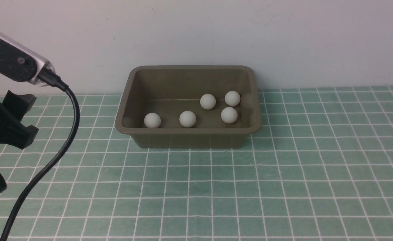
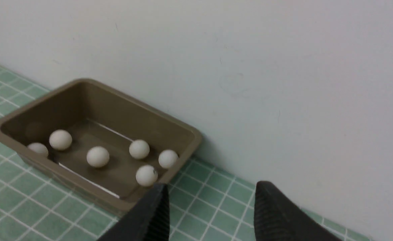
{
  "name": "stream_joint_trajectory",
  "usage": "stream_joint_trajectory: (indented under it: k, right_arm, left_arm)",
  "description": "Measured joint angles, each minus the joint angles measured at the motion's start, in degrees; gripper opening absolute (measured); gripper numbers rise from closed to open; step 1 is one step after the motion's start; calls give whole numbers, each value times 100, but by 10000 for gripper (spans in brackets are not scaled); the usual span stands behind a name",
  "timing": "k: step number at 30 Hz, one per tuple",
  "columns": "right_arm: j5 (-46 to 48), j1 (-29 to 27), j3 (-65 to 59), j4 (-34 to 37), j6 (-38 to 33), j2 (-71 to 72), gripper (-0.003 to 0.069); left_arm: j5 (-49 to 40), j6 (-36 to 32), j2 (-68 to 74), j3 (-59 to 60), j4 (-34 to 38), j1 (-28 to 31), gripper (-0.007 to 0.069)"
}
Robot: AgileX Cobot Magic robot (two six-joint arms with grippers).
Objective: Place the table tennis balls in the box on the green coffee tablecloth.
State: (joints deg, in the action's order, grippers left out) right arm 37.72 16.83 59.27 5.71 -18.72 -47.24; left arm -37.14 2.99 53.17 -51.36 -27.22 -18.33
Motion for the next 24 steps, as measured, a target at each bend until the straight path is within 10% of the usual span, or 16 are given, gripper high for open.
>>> stream_joint_trajectory:
  k: [8,24]
  right_arm:
    - [837,-823,-731,-1073,1375,871,328]
    - [-1769,-2735,-5075,-830,1930,4190,327]
  left_arm:
    - [0,0,0,0,0,0,447]
    - [0,5,0,0,0,0,447]
